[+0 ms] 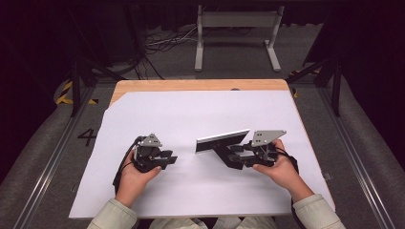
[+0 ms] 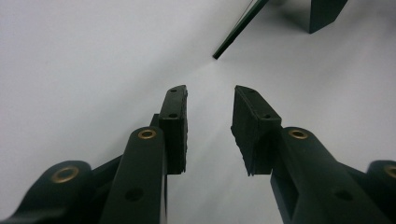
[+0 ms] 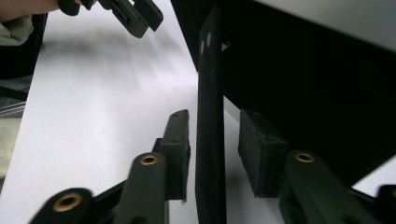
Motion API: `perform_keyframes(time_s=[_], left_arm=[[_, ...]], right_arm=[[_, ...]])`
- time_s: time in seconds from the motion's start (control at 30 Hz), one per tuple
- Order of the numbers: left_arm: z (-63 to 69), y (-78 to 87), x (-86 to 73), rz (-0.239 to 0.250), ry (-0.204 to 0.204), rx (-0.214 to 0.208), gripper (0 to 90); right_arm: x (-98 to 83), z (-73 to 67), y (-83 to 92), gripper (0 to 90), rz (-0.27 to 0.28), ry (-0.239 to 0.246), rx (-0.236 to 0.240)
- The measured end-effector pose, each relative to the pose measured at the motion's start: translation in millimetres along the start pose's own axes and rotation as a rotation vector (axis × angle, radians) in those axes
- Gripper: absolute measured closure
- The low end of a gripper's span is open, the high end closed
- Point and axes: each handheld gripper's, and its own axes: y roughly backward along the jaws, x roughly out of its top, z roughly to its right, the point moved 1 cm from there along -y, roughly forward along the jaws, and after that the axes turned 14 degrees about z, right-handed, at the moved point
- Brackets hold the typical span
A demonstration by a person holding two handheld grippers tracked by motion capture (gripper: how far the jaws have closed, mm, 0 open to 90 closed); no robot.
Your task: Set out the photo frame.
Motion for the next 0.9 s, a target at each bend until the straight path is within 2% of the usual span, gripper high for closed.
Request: perform_keyframes(time_s=[0.03,0.07,0.17,0.2,0.4,0.47,0.57,0.67,0.8,0.9], left_arm=[[0.0,0.0,0.0,0.0,0.0,0.0,66.5],[0.3,-0.5,0.9,0.008,-0.002,0.0,66.5],[0.6,-0.2,3.0,0.018,-0.013,0.005,66.5],[1.8,-0.2,3.4,0.025,-0.003,0.003,66.5],[4.5,1.3,8.1,0.044,-0.033,0.01,66.3],[5.4,0.8,8.6,0.049,-0.029,0.003,66.2],[7.1,0.6,10.4,0.052,-0.033,-0.005,66.0],[7.4,0.4,12.0,0.056,-0.044,-0.009,66.0],[7.9,-0.8,13.6,0.057,-0.043,-0.012,66.0],[8.5,-1.9,15.8,0.078,-0.051,-0.015,65.8]], right_arm=[[0.0,0.0,0.0,59.8,0.0,0.0,0.0],[1.8,-2.2,5.0,57.1,0.007,0.012,-0.04],[4.4,-4.8,13.3,56.8,0.011,0.03,-0.097],[5.3,-5.5,15.3,56.8,0.011,0.033,-0.109],[15.0,-11.8,31.8,54.4,0.039,0.059,-0.158],[15.5,-12.0,34.6,54.1,0.042,0.064,-0.166],[16.9,-12.3,46.6,53.7,0.066,0.035,-0.191],[18.1,-12.7,52.0,53.6,0.075,0.028,-0.203],[20.7,-12.8,62.0,58.9,0.085,0.001,-0.233],[20.8,-12.1,67.1,61.7,0.083,-0.01,-0.246]])
